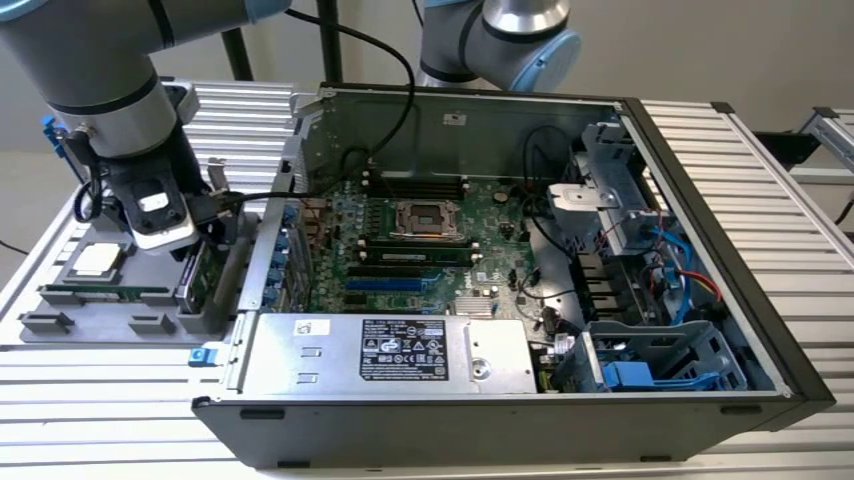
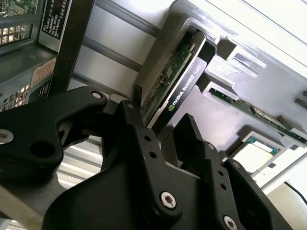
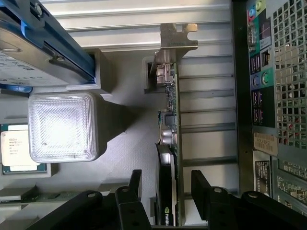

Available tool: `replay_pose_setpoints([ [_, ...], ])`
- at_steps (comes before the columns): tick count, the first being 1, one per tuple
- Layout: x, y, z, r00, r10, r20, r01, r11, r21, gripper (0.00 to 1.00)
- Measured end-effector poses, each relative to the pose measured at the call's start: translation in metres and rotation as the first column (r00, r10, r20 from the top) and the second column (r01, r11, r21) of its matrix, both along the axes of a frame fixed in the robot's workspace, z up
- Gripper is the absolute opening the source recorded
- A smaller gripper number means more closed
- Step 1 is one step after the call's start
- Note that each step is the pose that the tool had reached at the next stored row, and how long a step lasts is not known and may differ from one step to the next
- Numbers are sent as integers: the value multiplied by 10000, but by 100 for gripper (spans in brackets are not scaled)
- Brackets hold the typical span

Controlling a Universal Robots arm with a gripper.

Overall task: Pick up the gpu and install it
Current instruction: 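Pick up the gpu and move the gpu toward the slot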

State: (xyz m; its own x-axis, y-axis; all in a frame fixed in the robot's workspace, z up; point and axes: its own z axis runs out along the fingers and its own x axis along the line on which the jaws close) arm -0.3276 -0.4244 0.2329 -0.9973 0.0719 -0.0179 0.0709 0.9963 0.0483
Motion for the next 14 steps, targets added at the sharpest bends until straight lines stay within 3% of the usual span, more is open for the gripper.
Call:
replay_pose_setpoints([
  [11,0,0,-1,10000,0,1,0,10000,0,100],
  [12,0,0,-1,10000,0,0,0,10000,0,0],
  [14,0,0,-1,10000,0,0,0,10000,0,0],
])
